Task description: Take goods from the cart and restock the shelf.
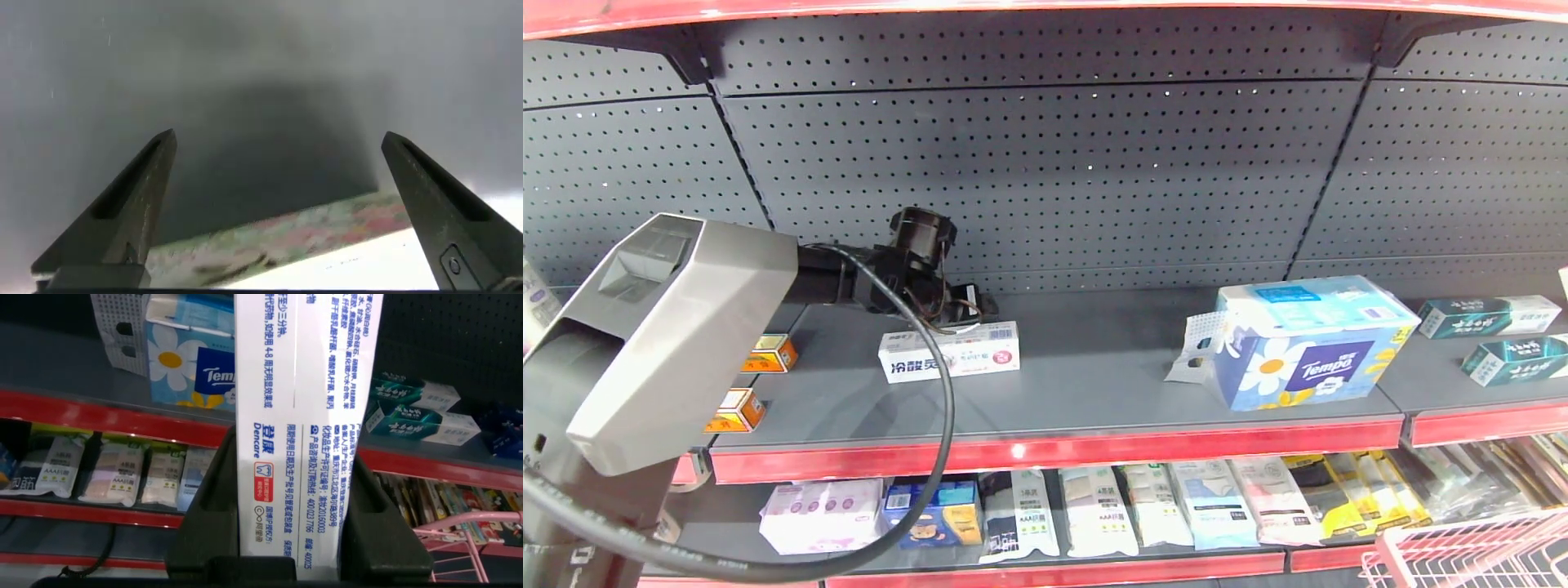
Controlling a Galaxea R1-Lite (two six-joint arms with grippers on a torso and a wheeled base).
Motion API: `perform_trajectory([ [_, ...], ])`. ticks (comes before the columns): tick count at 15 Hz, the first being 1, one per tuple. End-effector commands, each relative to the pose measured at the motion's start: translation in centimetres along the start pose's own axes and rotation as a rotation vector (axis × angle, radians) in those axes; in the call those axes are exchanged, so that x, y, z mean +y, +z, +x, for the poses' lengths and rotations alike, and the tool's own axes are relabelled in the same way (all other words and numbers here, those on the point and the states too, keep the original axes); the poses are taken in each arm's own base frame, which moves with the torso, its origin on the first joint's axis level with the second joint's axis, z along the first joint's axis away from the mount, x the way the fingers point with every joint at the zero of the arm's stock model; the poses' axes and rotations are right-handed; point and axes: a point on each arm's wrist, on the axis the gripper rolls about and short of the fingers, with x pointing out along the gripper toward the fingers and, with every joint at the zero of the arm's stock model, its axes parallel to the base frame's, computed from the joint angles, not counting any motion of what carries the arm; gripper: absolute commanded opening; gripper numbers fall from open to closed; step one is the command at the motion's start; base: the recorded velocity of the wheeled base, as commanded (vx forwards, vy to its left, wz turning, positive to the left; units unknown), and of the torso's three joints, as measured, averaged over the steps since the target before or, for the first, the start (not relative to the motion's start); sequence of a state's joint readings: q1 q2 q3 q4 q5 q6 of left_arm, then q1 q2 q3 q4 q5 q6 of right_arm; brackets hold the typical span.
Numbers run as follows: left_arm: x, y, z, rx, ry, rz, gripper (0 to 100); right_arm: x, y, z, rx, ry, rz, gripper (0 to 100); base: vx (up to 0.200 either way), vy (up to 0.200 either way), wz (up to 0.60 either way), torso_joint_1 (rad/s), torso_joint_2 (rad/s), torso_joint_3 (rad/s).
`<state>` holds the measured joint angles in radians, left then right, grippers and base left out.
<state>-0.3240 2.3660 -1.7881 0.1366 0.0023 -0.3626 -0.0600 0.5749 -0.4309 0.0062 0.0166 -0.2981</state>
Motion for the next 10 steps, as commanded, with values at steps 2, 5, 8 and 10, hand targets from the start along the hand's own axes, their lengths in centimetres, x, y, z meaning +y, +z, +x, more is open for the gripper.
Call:
perform_trajectory([
  [2,-0.7,-0.2,0.3,0.026,-0.015,0.010,100,0.0,-0.2,0.1,0.009,0.003,0.001,0,0.000,0.000,0.00,0.000,0.00,0.000],
  [5,-1.3,-0.5,0.2,0.043,-0.031,0.020,100,0.0,-0.2,0.2,0.015,0.005,0.001,0,0.000,0.000,0.00,0.000,0.00,0.000],
  [8,-1.3,-0.8,0.0,0.077,-0.032,0.023,100,0.0,-0.2,0.2,0.015,0.004,-0.001,0,0.000,0.000,0.00,0.000,0.00,0.000],
  [10,-1.4,-0.6,-0.6,0.101,-0.023,0.026,100,0.0,-0.2,0.3,0.017,0.004,-0.001,0,0.000,0.000,0.00,0.000,0.00,0.000],
])
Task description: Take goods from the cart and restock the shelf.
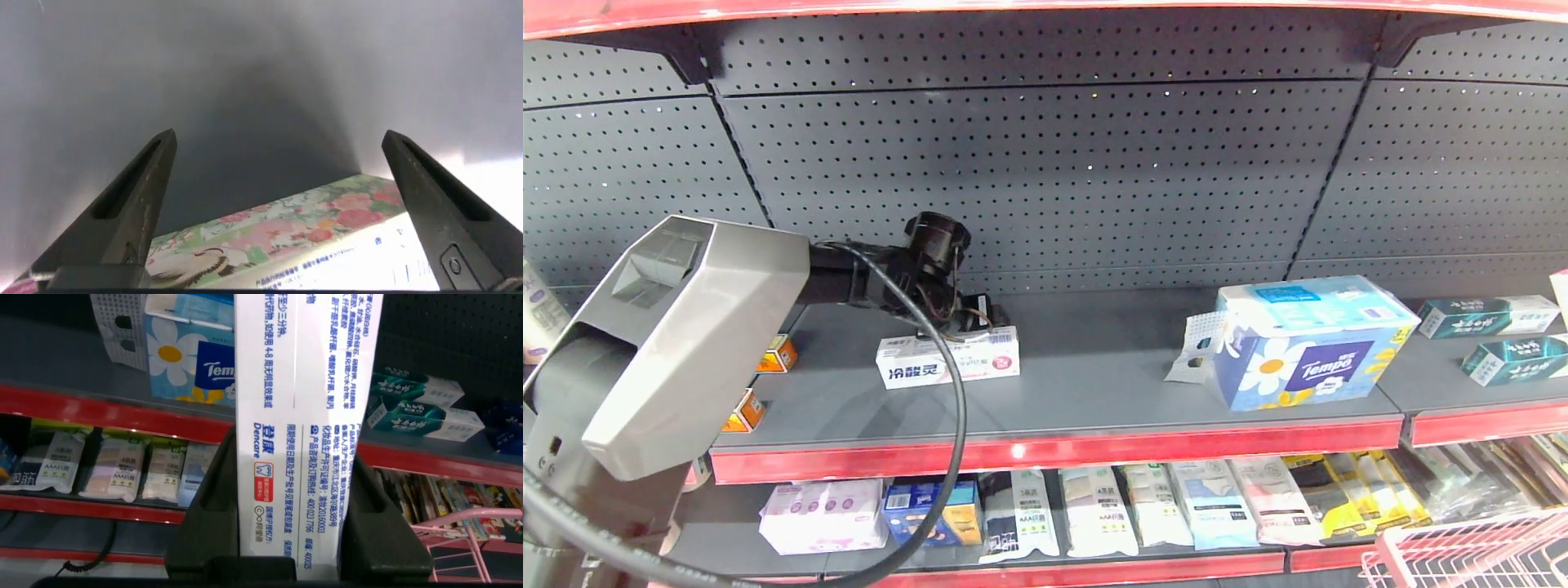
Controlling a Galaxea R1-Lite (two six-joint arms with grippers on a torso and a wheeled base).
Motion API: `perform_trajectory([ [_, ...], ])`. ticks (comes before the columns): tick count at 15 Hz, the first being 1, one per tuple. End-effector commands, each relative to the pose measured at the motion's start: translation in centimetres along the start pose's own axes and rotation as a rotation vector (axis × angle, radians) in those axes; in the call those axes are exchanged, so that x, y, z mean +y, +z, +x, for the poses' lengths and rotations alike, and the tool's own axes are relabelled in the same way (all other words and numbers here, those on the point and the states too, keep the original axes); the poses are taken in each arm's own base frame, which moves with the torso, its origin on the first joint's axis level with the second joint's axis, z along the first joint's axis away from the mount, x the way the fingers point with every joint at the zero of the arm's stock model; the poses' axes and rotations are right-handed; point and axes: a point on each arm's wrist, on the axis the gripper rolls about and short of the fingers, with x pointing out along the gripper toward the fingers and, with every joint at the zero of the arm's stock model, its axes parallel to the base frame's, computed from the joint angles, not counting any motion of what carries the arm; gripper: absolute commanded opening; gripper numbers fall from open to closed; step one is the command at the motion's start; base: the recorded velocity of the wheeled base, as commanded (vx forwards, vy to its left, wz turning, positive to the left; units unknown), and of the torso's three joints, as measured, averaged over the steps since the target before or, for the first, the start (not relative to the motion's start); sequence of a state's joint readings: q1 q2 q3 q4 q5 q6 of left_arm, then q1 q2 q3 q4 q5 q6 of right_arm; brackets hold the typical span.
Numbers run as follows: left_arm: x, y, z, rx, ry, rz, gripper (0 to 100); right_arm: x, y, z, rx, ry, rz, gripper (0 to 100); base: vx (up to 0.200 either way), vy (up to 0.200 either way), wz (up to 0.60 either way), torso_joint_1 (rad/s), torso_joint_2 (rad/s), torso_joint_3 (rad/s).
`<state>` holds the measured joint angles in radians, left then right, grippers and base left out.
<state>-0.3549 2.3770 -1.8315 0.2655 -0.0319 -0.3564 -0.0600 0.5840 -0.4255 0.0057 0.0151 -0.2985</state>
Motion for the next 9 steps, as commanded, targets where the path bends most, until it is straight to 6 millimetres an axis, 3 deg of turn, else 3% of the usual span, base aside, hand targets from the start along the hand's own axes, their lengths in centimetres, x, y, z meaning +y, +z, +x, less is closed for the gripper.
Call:
perform_trajectory([
  [1,-0.1,0.3,-0.7,-0.003,-0.005,0.005,100,0.0,-0.1,0.1,0.004,0.002,-0.001,0,0.000,0.000,0.00,0.000,0.00,0.000],
  [9,0.0,0.0,-2.5,0.069,-0.014,0.016,100,0.0,-0.1,0.3,0.018,0.003,0.000,0,0.000,0.000,0.00,0.000,0.00,0.000],
])
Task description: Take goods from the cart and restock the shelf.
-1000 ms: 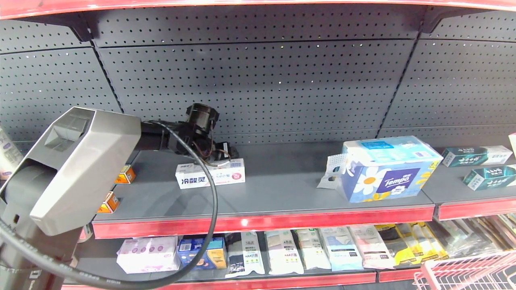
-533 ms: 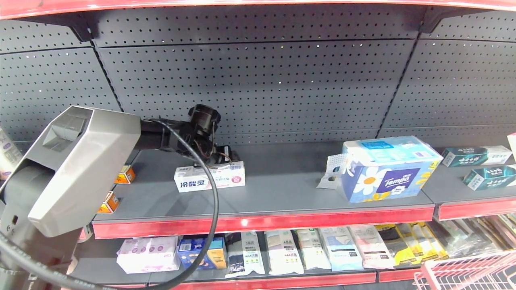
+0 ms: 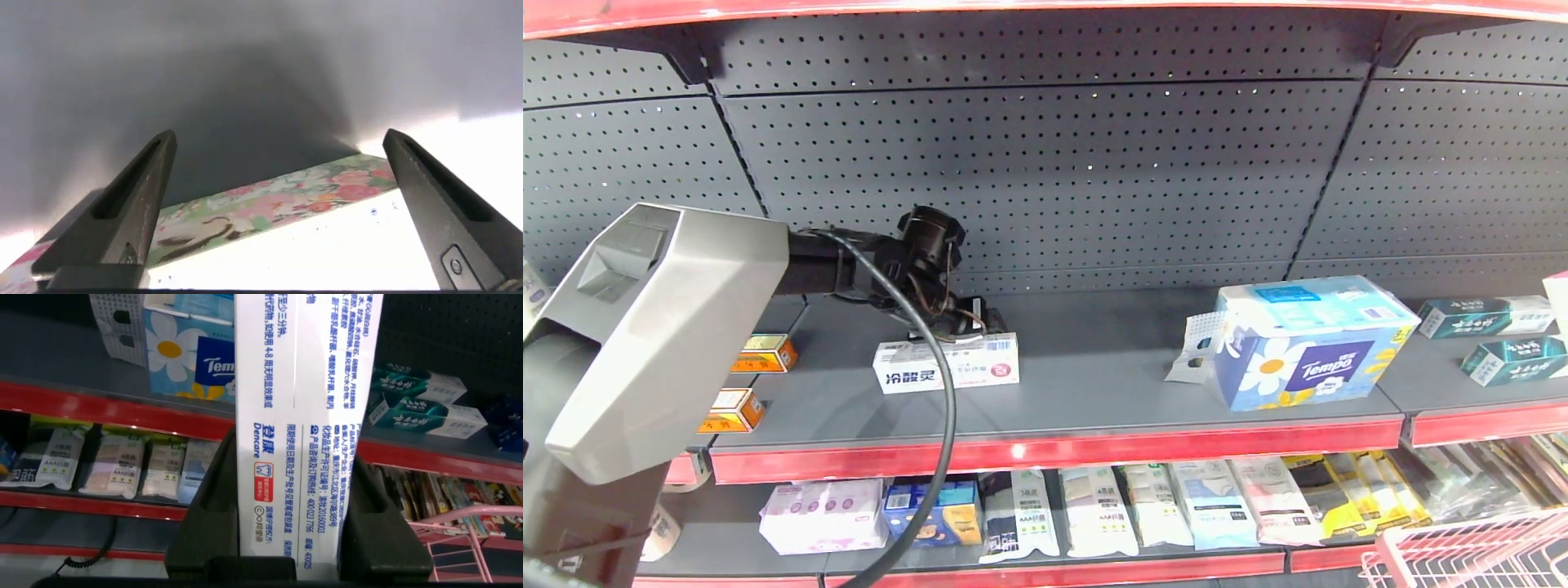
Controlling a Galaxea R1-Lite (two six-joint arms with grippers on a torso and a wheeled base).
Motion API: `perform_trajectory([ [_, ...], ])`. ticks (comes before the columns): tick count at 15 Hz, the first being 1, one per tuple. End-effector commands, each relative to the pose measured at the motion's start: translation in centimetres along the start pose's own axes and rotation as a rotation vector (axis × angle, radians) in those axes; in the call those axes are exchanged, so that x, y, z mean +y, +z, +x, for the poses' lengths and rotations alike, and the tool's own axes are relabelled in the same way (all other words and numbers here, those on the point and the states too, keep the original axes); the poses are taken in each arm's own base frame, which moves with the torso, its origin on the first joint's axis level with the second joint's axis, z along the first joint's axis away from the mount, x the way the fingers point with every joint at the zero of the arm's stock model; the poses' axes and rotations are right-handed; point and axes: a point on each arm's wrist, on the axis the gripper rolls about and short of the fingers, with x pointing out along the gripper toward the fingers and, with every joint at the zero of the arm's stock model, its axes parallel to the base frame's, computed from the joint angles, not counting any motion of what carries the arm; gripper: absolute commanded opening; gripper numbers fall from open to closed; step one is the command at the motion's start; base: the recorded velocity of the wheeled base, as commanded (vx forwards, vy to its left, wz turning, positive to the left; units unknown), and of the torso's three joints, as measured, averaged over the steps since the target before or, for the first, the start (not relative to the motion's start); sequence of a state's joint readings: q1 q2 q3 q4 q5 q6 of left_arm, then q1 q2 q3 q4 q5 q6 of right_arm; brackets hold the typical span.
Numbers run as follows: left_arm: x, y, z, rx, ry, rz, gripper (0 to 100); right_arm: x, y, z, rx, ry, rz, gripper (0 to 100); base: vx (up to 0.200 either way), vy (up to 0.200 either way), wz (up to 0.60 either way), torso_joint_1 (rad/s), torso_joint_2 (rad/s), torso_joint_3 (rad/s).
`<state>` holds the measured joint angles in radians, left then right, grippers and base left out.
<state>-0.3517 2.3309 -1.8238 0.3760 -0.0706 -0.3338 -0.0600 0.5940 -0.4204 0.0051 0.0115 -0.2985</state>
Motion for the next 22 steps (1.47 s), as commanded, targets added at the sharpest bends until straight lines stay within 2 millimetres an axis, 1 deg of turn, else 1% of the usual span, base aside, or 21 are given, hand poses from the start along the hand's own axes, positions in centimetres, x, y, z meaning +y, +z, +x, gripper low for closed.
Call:
perform_trajectory([
  [1,0.0,0.1,-0.9,-0.003,0.000,0.000,100,0.0,0.0,0.1,0.005,0.002,-0.001,0,0.000,0.000,0.00,0.000,0.00,0.000],
  [5,0.0,-0.2,-1.3,0.012,0.003,0.000,100,0.0,0.0,0.1,0.005,0.002,-0.001,0,0.000,0.000,0.00,0.000,0.00,0.000],
  [11,0.5,-2.2,-2.2,0.085,0.024,-0.003,100,0.0,0.0,0.2,0.007,0.005,-0.001,0,0.000,0.000,0.00,0.000,0.00,0.000],
  [14,0.5,-2.3,-2.5,0.087,0.024,-0.005,100,0.0,0.1,0.3,0.004,0.004,0.001,0,0.000,0.000,0.00,0.000,0.00,0.000],
  [17,0.5,-2.6,-3.3,0.097,0.001,-0.006,100,0.0,0.1,0.3,0.004,0.004,-0.001,0,0.000,0.000,0.00,0.000,0.00,0.000],
  [20,1.0,-3.9,-2.8,0.145,0.024,-0.010,100,0.0,0.2,0.2,0.000,0.003,0.001,0,0.000,0.000,0.00,0.000,0.00,0.000],
  [22,1.1,-4.4,-2.8,0.162,0.026,-0.011,100,0.0,0.2,0.2,0.000,0.003,-0.001,0,0.000,0.000,0.00,0.000,0.00,0.000],
])
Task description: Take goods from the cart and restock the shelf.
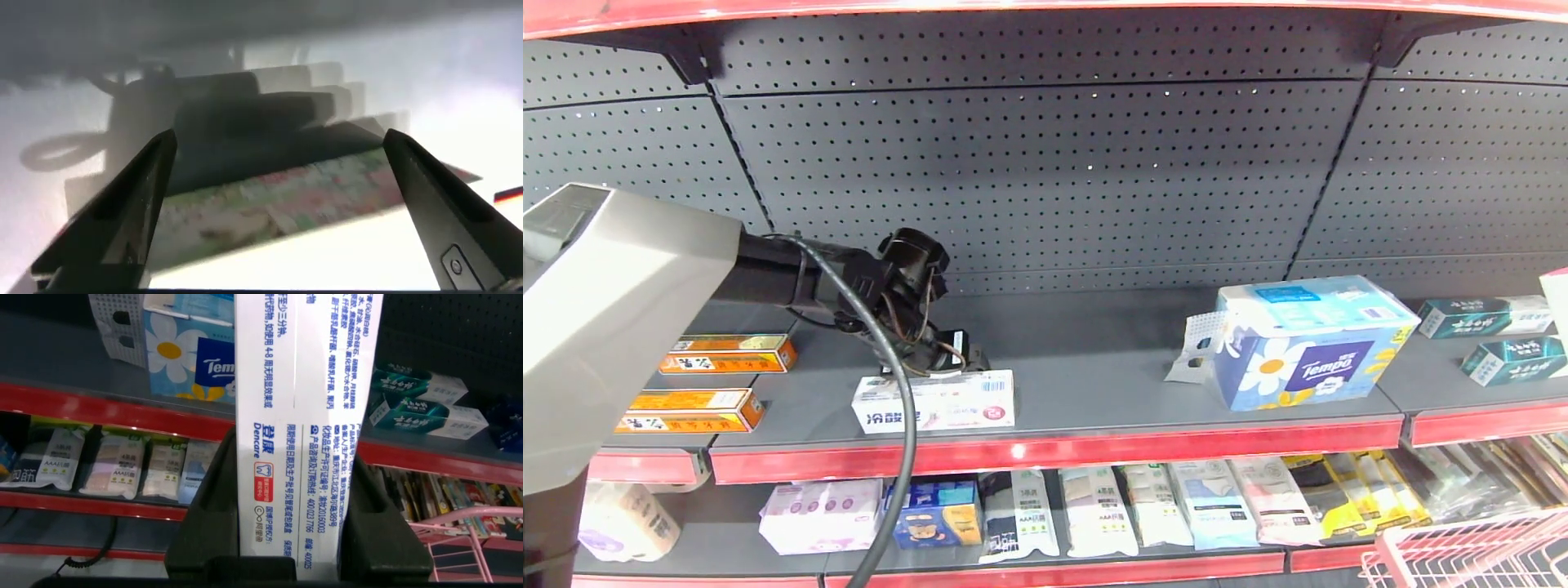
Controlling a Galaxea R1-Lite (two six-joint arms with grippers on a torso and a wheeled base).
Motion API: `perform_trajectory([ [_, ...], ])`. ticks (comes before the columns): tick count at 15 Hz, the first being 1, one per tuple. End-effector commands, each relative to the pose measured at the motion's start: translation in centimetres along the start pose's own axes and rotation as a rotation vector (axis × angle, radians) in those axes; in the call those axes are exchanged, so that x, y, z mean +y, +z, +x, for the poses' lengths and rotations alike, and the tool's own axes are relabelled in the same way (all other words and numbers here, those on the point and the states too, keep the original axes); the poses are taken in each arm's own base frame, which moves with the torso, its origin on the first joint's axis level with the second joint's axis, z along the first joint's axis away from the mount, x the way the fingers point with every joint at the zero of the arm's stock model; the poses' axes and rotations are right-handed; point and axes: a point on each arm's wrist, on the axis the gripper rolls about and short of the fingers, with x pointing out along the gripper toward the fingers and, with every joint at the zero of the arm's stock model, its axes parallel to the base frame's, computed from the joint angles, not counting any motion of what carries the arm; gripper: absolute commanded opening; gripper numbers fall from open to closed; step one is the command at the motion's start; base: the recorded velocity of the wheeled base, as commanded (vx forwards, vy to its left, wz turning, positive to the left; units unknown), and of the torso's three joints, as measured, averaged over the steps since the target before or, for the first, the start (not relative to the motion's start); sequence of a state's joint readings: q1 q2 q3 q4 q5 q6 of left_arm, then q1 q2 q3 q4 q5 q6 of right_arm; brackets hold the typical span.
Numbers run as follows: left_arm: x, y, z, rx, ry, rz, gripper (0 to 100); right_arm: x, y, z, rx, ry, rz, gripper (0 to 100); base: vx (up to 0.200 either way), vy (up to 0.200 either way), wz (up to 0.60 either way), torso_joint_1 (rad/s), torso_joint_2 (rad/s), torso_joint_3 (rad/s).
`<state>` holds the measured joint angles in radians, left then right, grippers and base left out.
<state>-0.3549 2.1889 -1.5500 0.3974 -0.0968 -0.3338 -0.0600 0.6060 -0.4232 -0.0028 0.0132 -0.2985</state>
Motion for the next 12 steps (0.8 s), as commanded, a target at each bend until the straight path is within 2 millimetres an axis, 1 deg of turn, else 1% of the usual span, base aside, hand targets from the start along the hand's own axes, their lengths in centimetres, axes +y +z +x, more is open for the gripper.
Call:
perform_trajectory([
  [1,0.0,-0.2,-0.1,-0.005,-0.004,0.001,100,0.0,0.0,0.0,-0.001,0.001,-0.001,0,0.000,0.000,0.00,0.000,0.00,0.000],
  [7,-0.6,-0.4,-0.8,-0.010,-0.018,0.014,100,0.0,0.0,0.0,-0.001,0.001,-0.001,0,0.000,0.000,0.00,0.000,0.00,0.000],
  [10,-1.0,-1.4,-0.8,0.016,-0.017,0.027,100,0.0,0.0,-0.1,-0.006,-0.003,0.001,0,0.000,0.000,0.00,0.000,0.00,0.000],
  [12,-0.8,-1.6,-0.6,0.024,-0.012,0.025,100,0.0,0.0,-0.1,-0.005,-0.002,0.001,0,0.000,0.000,0.00,0.000,0.00,0.000],
])
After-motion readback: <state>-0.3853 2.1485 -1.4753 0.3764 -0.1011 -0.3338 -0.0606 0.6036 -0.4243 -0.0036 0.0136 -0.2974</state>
